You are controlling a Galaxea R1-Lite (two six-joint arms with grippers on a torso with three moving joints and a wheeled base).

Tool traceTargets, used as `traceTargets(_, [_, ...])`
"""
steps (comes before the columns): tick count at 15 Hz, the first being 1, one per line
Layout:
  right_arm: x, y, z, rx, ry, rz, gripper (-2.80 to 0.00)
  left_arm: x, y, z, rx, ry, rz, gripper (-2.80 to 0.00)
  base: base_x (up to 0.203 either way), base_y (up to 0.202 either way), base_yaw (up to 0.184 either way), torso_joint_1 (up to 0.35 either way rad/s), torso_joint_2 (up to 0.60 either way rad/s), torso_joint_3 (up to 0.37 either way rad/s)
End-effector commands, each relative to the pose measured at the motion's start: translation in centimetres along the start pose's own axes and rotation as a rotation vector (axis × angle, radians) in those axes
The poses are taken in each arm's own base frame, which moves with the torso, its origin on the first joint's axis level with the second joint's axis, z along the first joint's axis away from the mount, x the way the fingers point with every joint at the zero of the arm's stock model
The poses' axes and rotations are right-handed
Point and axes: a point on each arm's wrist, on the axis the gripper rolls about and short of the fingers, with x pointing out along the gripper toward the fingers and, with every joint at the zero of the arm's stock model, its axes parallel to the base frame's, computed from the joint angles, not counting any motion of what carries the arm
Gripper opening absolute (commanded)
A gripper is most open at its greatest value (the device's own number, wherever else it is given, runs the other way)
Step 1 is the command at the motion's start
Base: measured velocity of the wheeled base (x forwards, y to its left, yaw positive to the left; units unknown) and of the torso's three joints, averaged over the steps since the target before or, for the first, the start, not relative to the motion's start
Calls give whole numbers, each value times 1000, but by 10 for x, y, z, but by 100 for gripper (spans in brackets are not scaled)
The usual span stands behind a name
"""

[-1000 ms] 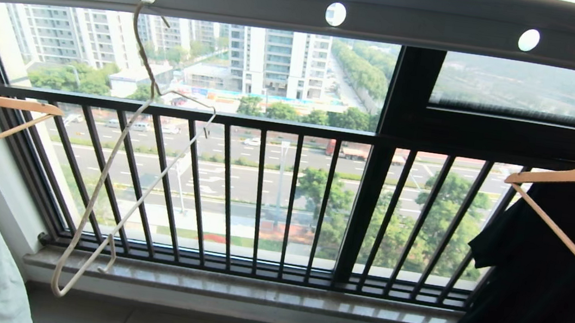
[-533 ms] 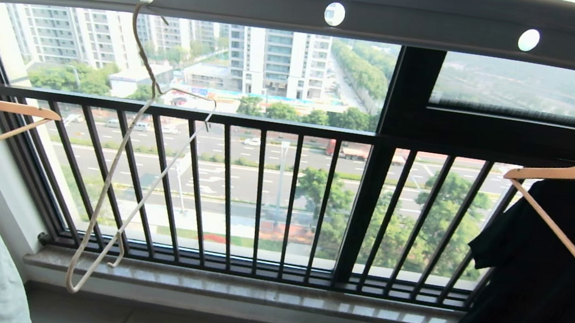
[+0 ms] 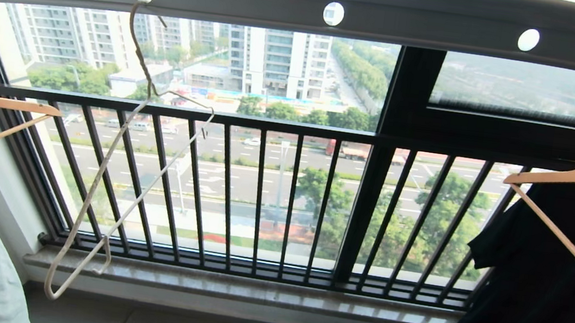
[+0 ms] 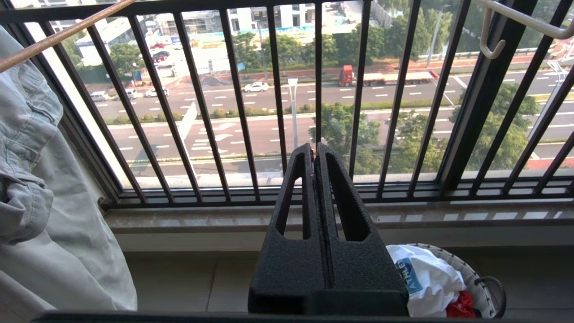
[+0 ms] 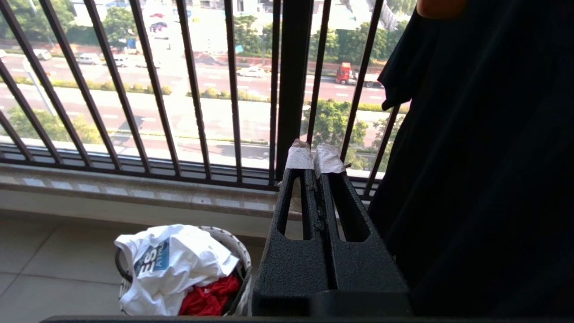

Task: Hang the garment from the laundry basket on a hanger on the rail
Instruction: Pick up the clothes rack on the clothesline

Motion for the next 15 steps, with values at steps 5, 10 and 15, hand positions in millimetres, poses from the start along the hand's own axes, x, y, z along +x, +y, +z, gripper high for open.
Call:
traceTargets(5, [0,0,0,-1,1,1,-280,24,0,45,-12,63,-137,-280,0,0,0,0,0,0])
traceTargets(10, [0,0,0,-1,1,1,-280,38,2,60,-28,115,-63,-280,0,0,0,0,0,0])
traceTargets(15, [0,0,0,-1,1,1,-280,48,4,96,-8,72,-63,-280,0,0,0,0,0,0])
